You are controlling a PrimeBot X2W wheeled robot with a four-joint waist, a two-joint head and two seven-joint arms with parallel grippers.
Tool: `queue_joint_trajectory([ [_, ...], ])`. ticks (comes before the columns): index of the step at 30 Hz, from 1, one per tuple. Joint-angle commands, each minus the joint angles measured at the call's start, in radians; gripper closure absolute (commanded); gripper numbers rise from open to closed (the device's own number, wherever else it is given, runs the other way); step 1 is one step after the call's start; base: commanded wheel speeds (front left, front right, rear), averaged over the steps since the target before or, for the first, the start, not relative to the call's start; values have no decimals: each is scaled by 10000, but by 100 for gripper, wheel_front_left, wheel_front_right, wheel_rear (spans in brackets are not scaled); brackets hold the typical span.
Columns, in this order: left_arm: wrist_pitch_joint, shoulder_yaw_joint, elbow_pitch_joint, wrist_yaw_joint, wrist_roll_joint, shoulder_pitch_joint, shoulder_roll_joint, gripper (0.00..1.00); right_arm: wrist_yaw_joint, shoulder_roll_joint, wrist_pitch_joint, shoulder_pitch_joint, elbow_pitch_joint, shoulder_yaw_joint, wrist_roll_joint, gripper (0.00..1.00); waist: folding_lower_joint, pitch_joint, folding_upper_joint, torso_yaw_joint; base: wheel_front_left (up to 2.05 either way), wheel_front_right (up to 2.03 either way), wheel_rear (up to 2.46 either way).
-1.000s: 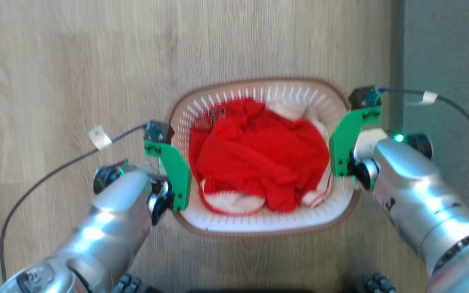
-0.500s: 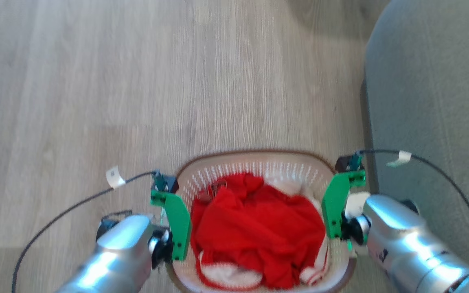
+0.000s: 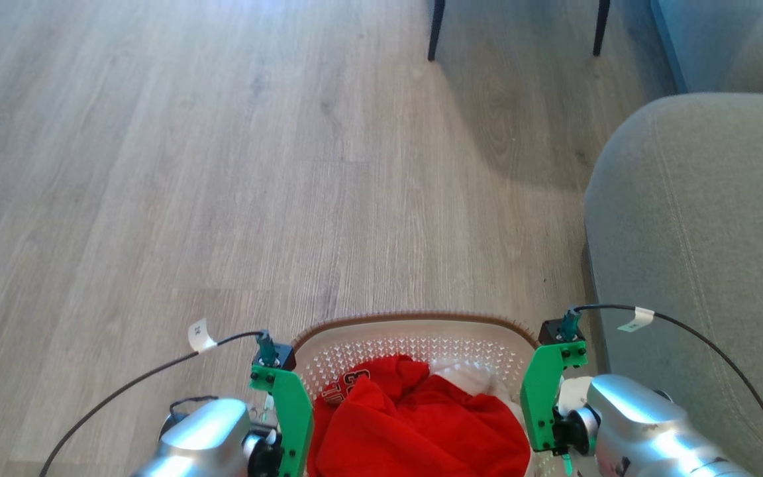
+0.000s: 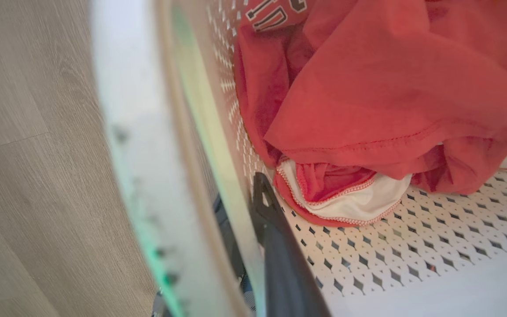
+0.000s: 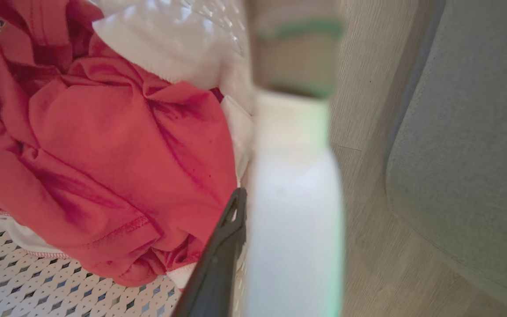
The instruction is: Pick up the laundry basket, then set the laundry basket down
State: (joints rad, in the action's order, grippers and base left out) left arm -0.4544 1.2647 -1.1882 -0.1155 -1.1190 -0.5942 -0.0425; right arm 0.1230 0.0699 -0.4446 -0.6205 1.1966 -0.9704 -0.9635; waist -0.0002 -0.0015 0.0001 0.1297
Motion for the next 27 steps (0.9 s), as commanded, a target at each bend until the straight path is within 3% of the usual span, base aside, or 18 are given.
queue_joint_trajectory([
  [1,4,43,248,-150,119,-601,-77,100,77,-197,80,-190,-352,-285,45,100,2,-80,-1,85,0,0,0],
  [27,21,133,270,-151,59,-475,-179,100,77,-197,254,-304,-223,-1094,-852,100,2,-315,-1,28,0,0,0],
])
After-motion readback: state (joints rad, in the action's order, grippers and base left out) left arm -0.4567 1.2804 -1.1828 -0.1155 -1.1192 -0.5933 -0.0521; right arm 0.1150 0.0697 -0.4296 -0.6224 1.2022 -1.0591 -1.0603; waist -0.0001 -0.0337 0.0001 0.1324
